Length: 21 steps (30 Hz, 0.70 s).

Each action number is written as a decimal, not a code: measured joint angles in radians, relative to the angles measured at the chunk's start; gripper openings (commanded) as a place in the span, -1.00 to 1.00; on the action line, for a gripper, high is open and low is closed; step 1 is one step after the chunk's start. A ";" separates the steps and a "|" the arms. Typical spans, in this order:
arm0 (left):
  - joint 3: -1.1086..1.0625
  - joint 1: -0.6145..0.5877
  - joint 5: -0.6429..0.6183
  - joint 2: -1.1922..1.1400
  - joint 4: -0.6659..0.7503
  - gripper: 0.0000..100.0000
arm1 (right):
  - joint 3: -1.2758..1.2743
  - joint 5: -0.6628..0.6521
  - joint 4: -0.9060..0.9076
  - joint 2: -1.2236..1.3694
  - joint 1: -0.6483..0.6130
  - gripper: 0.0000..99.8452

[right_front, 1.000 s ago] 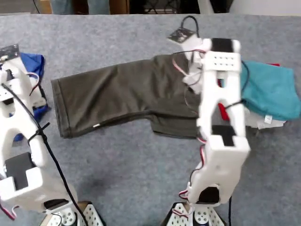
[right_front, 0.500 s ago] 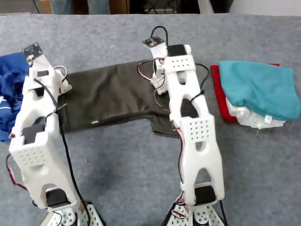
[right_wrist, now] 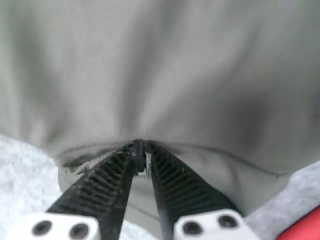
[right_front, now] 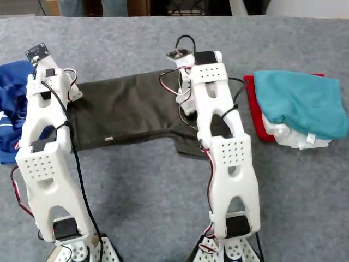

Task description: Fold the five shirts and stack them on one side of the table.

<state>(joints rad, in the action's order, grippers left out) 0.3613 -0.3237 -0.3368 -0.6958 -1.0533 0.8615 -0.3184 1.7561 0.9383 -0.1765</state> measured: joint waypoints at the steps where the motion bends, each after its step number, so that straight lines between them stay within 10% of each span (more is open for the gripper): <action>1: 0.009 0.000 0.000 -0.006 -0.006 -0.94 | -0.029 0.000 0.000 -0.015 0.000 -0.97; 21: 0.035 0.000 -0.002 -0.017 -0.026 -0.94 | -0.833 -0.032 -0.110 -0.542 -0.095 -0.97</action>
<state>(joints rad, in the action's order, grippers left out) 0.3966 -0.3237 -0.3383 -0.7127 -1.0794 0.0284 -0.3506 1.6456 0.3966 -0.2716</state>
